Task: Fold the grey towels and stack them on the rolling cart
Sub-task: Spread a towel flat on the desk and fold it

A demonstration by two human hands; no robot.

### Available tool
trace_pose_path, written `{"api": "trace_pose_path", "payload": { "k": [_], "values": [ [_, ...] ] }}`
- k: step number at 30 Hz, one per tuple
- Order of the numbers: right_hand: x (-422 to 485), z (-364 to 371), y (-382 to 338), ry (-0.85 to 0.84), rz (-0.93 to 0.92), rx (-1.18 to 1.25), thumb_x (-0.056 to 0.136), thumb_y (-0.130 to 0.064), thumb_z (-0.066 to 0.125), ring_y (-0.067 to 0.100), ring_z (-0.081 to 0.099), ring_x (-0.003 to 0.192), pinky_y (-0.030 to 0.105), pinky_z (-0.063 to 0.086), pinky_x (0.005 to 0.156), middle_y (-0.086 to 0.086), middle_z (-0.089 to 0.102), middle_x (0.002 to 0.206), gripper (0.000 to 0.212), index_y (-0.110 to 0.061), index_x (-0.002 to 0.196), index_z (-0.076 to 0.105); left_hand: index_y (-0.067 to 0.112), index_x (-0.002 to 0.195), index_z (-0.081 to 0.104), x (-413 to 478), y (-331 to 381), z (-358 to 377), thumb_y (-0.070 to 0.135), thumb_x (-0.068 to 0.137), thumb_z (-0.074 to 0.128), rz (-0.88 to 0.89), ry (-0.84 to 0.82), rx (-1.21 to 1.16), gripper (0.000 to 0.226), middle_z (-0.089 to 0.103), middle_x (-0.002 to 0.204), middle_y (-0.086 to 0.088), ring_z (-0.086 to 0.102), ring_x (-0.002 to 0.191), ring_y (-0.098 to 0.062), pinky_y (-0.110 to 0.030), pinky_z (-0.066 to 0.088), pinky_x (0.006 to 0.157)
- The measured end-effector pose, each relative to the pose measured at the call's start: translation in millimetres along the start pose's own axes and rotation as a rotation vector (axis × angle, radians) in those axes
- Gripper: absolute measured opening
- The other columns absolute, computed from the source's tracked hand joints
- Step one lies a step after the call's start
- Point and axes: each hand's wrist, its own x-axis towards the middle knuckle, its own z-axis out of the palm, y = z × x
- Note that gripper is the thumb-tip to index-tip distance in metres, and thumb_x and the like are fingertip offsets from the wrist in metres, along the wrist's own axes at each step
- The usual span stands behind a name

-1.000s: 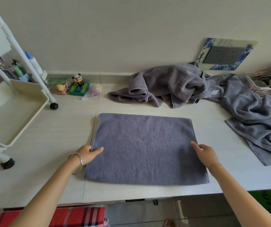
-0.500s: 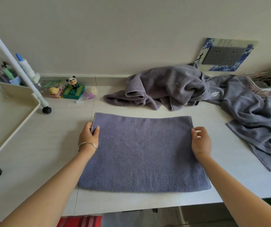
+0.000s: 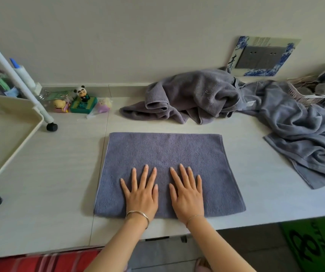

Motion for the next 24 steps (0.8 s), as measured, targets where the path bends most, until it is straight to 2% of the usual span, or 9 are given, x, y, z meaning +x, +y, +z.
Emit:
{"api": "trace_pose_path", "payload": {
  "k": [5,8,11,13,16,17,20,22,24],
  "values": [
    [-12,-22,64,-0.018,0.153,-0.065,0.088,-0.065,0.003,0.021,0.008,0.147,0.04,-0.003,0.116,-0.005,0.014,0.158,0.066,-0.041,0.148,0.017,0.03,0.141,0.038,1,-25,-7,0.046,0.089,0.021,-0.161,-0.037,0.016,0.058,0.038,0.149,0.001,0.03,0.137,-0.04,-0.074,0.018,0.099],
    [-22,-30,90,-0.022,0.249,-0.049,0.082,-0.067,0.0,0.018,0.004,0.147,0.04,0.001,0.117,-0.008,0.007,0.158,0.073,-0.04,0.148,0.01,0.035,0.148,0.01,0,-39,-12,0.054,0.084,0.0,-0.303,-0.061,-0.023,0.068,0.006,0.158,0.007,0.0,0.145,-0.035,-0.068,0.006,0.106],
    [-29,-39,102,-0.052,0.301,0.017,0.083,-0.064,0.004,0.019,0.008,0.147,0.038,0.004,0.117,-0.006,0.007,0.159,0.075,-0.032,0.15,0.009,0.03,0.15,-0.003,-2,-46,-20,0.052,0.094,0.008,-0.367,-0.058,-0.023,0.061,-0.01,0.158,0.006,-0.007,0.144,-0.035,-0.064,0.003,0.11],
    [-28,-44,109,-0.068,0.312,0.156,0.095,-0.054,0.026,0.021,0.015,0.145,0.038,0.009,0.118,0.0,0.014,0.158,0.066,-0.022,0.151,0.013,0.02,0.151,0.006,-3,-42,-25,0.049,0.096,0.013,-0.365,-0.055,-0.015,0.062,-0.001,0.159,-0.003,-0.001,0.145,-0.036,-0.061,-0.002,0.111],
    [-13,-64,112,-0.02,0.444,0.532,0.095,-0.034,0.05,0.029,0.037,0.135,0.041,0.029,0.113,0.012,0.037,0.148,0.06,-0.009,0.145,0.029,0.012,0.143,0.035,-6,-23,-29,0.053,0.091,0.012,-0.166,0.018,-0.028,0.07,0.033,0.15,-0.014,0.027,0.138,-0.04,-0.051,-0.006,0.111],
    [-5,-72,113,-0.043,0.494,0.614,0.094,-0.031,0.053,0.03,0.042,0.131,0.04,0.033,0.11,0.013,0.043,0.144,0.058,-0.007,0.143,0.034,0.016,0.146,0.029,-7,-12,-33,0.054,0.09,0.008,-0.083,-0.013,-0.023,0.071,0.03,0.152,-0.011,0.024,0.14,-0.038,-0.049,-0.01,0.111],
    [19,-88,116,-0.17,0.553,0.602,0.092,-0.03,0.058,0.032,0.049,0.122,0.038,0.037,0.103,0.016,0.05,0.136,0.054,-0.003,0.136,0.043,0.032,0.149,-0.002,-10,27,-30,0.059,0.075,-0.02,0.108,-0.114,-0.02,0.08,-0.006,0.158,0.005,-0.009,0.146,-0.024,-0.045,-0.022,0.107],
    [29,-96,115,-0.246,0.614,0.567,0.09,-0.035,0.059,0.034,0.048,0.122,0.04,0.037,0.102,0.018,0.049,0.135,0.059,-0.001,0.135,0.043,0.033,0.149,0.008,-8,42,-27,0.064,0.075,-0.026,0.143,-0.197,-0.037,0.087,0.003,0.158,0.005,0.001,0.146,-0.026,-0.05,-0.014,0.109],
    [32,-98,117,-0.306,0.624,0.569,0.089,-0.039,0.06,0.032,0.053,0.111,0.039,0.04,0.094,0.016,0.055,0.127,0.054,0.0,0.125,0.051,0.027,0.141,0.04,-8,48,-17,0.056,0.09,0.005,0.123,-0.201,0.025,0.069,0.039,0.148,-0.001,0.039,0.134,-0.032,-0.06,0.016,0.112]
  ]
}}
